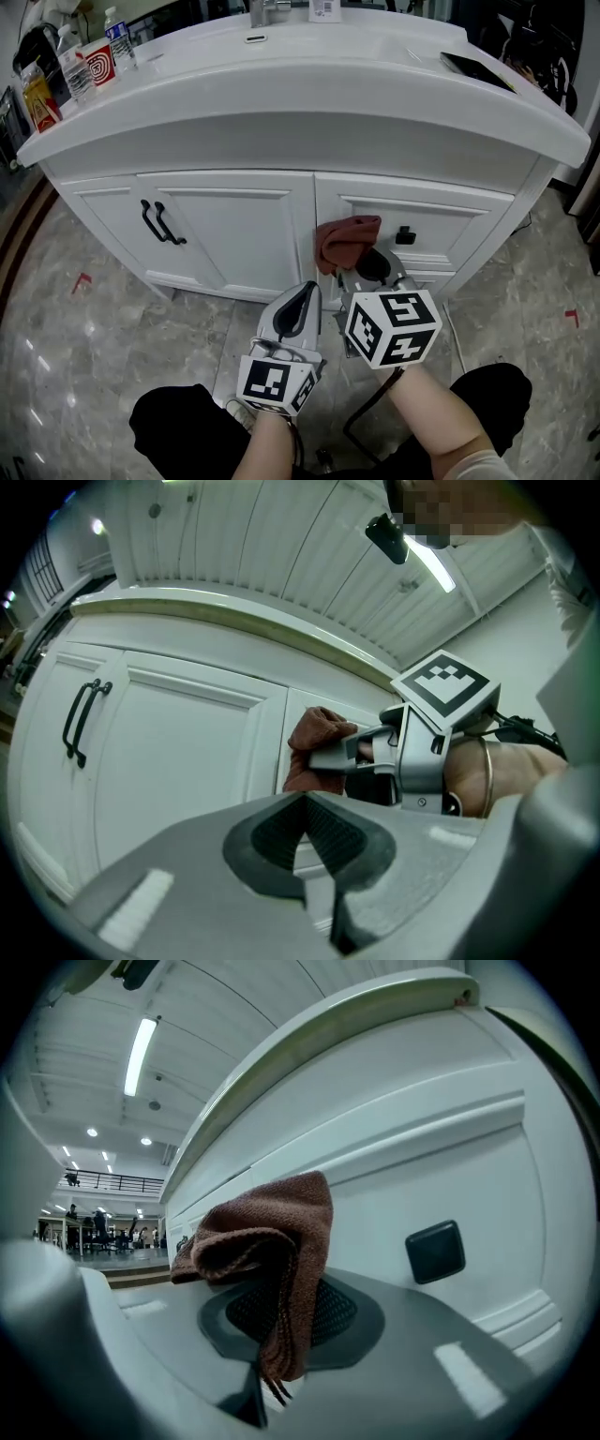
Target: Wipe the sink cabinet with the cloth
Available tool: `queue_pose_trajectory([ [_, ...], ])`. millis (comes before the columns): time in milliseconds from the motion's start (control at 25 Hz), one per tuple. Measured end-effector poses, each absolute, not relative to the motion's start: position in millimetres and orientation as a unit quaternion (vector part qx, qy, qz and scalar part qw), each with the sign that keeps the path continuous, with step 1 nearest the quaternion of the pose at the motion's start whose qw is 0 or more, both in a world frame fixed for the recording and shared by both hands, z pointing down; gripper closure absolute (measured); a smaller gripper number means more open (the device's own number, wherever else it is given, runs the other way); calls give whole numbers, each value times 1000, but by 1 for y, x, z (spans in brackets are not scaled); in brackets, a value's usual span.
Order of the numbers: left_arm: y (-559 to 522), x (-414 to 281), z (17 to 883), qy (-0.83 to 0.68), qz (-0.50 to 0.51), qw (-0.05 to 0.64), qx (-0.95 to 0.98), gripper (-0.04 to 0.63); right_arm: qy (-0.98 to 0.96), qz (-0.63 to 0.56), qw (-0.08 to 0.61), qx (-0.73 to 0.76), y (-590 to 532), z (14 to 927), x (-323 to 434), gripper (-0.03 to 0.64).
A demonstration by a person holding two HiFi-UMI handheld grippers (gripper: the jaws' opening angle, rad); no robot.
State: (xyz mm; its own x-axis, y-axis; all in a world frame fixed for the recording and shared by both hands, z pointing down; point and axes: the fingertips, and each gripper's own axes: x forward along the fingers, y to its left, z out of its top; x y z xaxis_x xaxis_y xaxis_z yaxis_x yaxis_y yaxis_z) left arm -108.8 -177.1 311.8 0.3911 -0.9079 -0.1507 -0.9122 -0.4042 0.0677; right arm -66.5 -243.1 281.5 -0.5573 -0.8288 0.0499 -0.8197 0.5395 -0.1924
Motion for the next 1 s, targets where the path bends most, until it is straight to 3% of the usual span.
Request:
queue_pose_trajectory([
  [520,-178,-74,309,519,78,10,-851,595,846,-137,39,-514,-241,290,-12,538],
  [1000,-178,-34,321,489,78,4,-869,595,825,-98,40,-555,-229,278,45,537],
])
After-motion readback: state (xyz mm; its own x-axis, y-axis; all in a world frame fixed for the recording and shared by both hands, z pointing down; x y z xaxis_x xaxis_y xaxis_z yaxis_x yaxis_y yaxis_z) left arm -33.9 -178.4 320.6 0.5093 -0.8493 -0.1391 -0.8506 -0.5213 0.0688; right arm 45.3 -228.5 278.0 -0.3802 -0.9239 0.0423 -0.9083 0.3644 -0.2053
